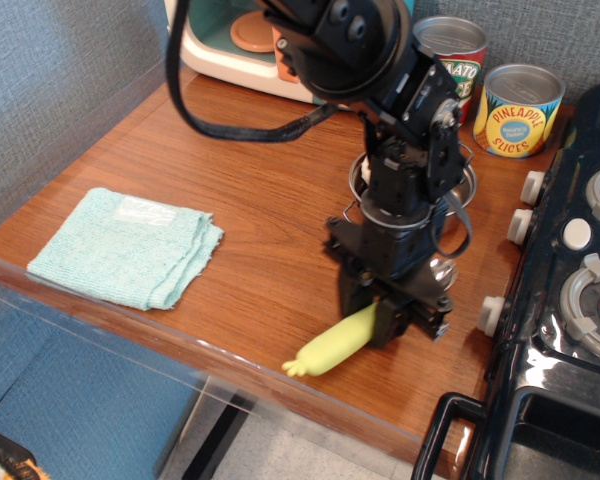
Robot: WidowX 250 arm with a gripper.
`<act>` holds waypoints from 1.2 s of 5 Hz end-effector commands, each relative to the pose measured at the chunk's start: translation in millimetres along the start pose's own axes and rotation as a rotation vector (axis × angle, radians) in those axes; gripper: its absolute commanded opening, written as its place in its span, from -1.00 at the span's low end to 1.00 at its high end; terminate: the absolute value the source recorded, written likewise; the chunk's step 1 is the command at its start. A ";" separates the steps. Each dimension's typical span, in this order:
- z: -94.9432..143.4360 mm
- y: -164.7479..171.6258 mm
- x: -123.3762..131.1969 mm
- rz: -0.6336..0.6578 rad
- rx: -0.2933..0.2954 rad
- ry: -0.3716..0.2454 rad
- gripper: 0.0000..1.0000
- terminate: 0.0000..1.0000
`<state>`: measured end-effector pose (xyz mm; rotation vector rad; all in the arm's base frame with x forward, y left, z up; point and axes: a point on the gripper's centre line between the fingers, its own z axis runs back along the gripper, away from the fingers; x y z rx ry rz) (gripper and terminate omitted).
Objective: Hold and move the spatula from right edge of the table and place it infront of the oven.
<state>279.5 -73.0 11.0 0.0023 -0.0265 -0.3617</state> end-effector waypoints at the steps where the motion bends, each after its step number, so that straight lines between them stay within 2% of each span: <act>1: 112.0 42.3 -12.8 0.143 -0.047 -0.235 -1.00 -1.00; 2: 116.4 92.5 -10.0 0.320 0.037 -0.202 -1.00 -1.00; 4: 78.0 198.4 -13.9 0.467 0.201 -0.150 -1.00 -1.00; 5: 54.7 248.3 -18.0 0.524 0.265 -0.106 -1.00 -1.00; 6: 43.5 267.4 -10.2 0.530 0.272 -0.080 -1.00 -1.00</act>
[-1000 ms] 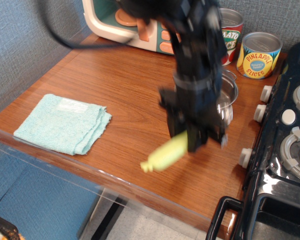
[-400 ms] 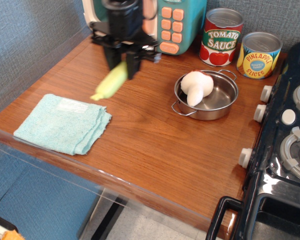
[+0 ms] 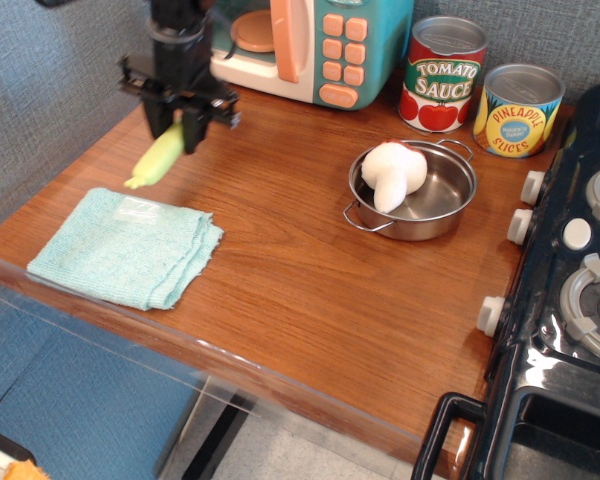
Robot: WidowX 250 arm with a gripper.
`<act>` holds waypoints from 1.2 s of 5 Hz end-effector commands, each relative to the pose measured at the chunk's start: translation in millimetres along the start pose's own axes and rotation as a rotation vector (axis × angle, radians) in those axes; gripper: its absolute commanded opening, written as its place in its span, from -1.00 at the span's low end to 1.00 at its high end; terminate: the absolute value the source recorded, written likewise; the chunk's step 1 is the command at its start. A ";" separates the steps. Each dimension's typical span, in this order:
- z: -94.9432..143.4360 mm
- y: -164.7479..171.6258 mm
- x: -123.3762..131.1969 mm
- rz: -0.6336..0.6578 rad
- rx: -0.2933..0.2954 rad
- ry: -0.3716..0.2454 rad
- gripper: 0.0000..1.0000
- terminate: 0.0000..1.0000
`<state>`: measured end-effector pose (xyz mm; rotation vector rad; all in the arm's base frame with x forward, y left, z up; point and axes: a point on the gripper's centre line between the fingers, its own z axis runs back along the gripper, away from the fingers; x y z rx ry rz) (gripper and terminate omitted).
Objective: Hold and move the spatula from right edge of the table and place it infront of the oven.
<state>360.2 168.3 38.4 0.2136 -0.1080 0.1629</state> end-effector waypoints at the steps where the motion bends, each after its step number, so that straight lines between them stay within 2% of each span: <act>1: 0.2 16.6 18.3 -0.013 0.037 -0.026 -1.00 -1.00; 2: 1.0 10.3 19.5 -0.058 -0.007 -0.035 1.00 -1.00; 3: 15.0 5.0 21.4 -0.084 -0.021 -0.059 1.00 -1.00; 4: 53.0 7.5 21.2 -0.039 -0.047 -0.091 1.00 -1.00; 5: 77.7 8.6 10.8 -0.009 -0.074 -0.111 1.00 -1.00; 6: 83.0 6.2 4.9 -0.026 -0.060 -0.085 1.00 -1.00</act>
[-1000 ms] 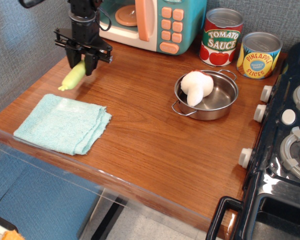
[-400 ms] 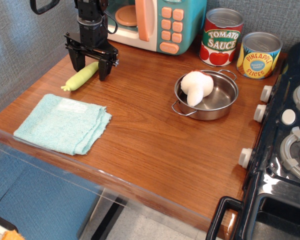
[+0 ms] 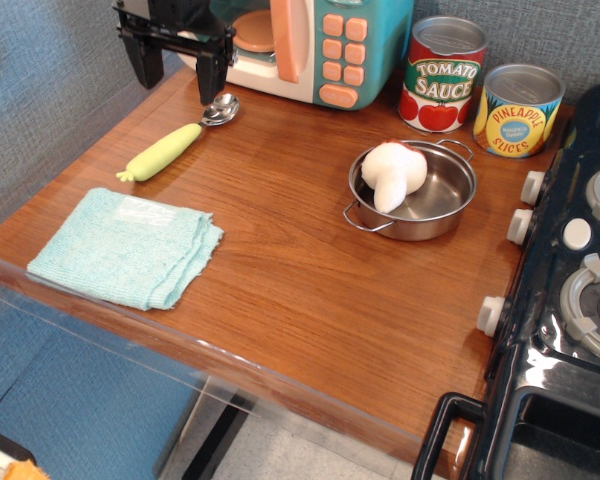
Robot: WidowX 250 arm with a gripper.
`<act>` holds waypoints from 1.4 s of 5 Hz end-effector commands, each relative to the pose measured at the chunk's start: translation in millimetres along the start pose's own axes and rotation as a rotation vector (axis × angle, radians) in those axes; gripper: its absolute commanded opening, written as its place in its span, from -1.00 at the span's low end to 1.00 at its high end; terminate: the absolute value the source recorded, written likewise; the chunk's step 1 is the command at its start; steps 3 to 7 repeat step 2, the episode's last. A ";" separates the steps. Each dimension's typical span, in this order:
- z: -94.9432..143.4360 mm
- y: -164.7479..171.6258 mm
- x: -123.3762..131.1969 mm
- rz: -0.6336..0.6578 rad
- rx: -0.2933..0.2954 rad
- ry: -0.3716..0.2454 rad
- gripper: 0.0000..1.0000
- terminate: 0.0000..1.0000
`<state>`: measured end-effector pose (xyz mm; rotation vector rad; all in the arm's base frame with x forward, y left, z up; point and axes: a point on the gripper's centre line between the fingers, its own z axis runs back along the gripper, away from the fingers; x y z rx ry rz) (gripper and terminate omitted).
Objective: Hold and move the spatula from right edge of the table and place it infront of the oven.
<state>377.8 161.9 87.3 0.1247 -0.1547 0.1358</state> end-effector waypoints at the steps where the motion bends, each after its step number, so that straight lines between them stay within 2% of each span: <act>1: 36.6 1.8 -16.1 -0.012 0.034 -0.043 1.00 -1.00; 2: 36.6 1.8 -16.1 -0.012 0.034 -0.043 1.00 1.00; 7: 36.6 1.8 -16.1 -0.012 0.034 -0.043 1.00 1.00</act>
